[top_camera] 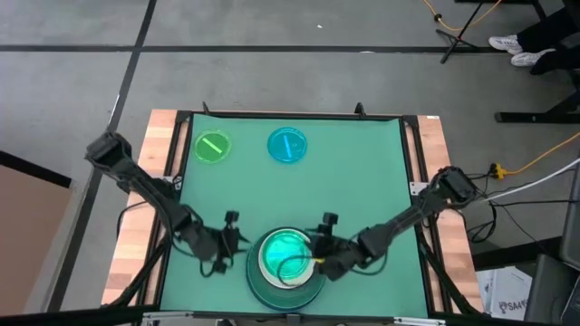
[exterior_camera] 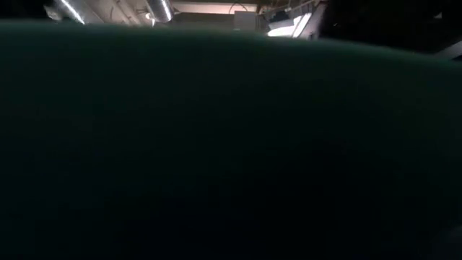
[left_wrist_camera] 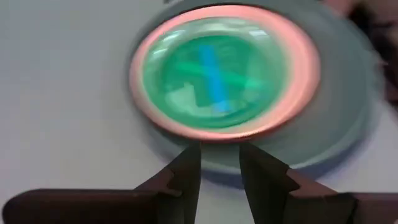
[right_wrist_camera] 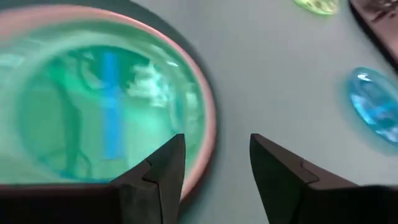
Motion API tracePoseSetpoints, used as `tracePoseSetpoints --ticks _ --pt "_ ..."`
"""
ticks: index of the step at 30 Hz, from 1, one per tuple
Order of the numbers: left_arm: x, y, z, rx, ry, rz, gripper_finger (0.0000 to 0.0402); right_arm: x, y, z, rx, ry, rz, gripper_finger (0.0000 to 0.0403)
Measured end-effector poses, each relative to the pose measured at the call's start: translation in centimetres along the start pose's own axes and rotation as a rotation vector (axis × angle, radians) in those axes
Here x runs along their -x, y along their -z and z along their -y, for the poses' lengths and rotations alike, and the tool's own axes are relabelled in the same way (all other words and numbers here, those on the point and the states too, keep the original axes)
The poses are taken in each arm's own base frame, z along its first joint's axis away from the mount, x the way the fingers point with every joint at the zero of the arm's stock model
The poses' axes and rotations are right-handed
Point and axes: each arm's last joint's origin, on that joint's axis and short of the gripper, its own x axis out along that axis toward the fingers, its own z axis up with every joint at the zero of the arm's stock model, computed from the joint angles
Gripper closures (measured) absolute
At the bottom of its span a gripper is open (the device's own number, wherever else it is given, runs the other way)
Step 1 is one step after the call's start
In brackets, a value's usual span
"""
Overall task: Stack plastic plates
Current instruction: Stack the light blue plate on top of the light blue plate
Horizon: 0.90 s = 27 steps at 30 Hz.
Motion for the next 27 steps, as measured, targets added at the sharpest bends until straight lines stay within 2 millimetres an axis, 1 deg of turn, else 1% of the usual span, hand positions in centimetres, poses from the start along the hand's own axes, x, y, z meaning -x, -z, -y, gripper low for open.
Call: tracePoseSetpoints --ticks 2,6,9,11,15,18,21,25,27 --pt "0.0 1.3 -1.7 0.025 -0.037 0.023 0.0298 -1.0 -0.2 1.2 0.028 0.034 -0.025 0.0233" --pt "0.2 3.0 -4.7 0.078 -0.104 0.070 0.0298 -2.9 -0.7 3.7 0.058 0.049 -0.082 0.0233" --pt "0.4 3.9 -6.4 0.103 -0.149 0.088 0.0298 -4.3 -0.9 5.4 0.055 0.021 -0.102 0.0233" --pt "0.5 4.4 -7.3 0.108 -0.177 0.092 0.0298 -5.3 -0.9 6.3 0.036 -0.012 -0.080 0.0233" --pt "0.6 4.4 -9.1 0.086 -0.236 0.091 0.0299 -7.1 -0.7 8.5 0.029 -0.097 -0.012 0.0233" --pt "0.6 4.1 -10.3 0.055 -0.246 0.087 0.0299 -7.9 -0.4 10.6 0.017 -0.116 0.007 0.0233" --pt "0.7 3.9 -11.9 0.028 -0.246 0.081 0.0299 -8.2 -0.4 12.9 -0.043 -0.125 0.065 0.0233" --pt "1.1 3.6 -14.2 0.010 -0.181 0.099 0.0299 -8.3 -0.2 15.5 -0.119 -0.198 0.141 0.0233" --pt "1.4 3.6 -15.5 0.006 -0.173 0.107 0.0299 -8.2 -0.1 16.9 -0.163 -0.186 0.154 0.0233"
